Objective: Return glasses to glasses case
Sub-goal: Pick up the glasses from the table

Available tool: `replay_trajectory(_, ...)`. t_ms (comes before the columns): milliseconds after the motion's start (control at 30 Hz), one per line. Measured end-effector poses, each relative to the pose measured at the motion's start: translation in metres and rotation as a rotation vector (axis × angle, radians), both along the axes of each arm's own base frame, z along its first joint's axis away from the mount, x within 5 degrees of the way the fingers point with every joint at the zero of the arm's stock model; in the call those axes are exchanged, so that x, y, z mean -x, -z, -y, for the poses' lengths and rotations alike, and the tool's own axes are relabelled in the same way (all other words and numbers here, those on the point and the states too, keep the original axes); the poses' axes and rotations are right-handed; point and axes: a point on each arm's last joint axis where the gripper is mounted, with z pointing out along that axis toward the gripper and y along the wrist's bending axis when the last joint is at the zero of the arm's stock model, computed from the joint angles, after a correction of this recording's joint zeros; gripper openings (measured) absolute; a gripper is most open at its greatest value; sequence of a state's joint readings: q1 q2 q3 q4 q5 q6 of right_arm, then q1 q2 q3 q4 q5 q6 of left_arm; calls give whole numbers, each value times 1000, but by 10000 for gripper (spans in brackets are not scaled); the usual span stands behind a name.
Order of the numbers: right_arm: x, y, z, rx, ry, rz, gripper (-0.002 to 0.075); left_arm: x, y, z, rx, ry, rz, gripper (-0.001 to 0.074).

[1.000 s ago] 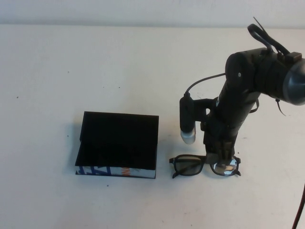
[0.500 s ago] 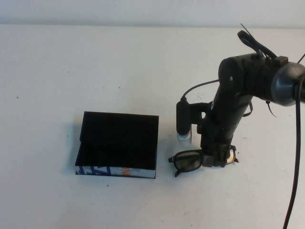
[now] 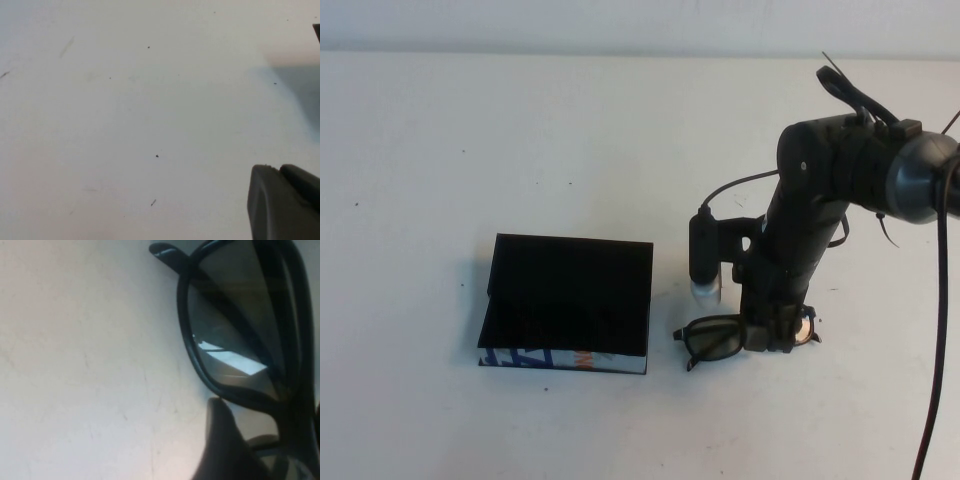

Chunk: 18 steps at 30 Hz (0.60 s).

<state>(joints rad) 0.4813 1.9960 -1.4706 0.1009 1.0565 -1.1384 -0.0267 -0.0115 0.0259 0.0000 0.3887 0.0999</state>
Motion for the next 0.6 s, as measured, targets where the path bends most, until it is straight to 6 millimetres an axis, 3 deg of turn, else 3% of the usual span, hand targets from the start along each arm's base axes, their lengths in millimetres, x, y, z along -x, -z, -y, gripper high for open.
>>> replay_trajectory(433, 4, 0, 2, 27, -12, -44, 66, 0, 0, 0, 0, 0, 0, -4)
replay_trajectory(600, 12, -3, 0, 59, 39, -92, 64, 0, 0, 0, 0, 0, 0, -4)
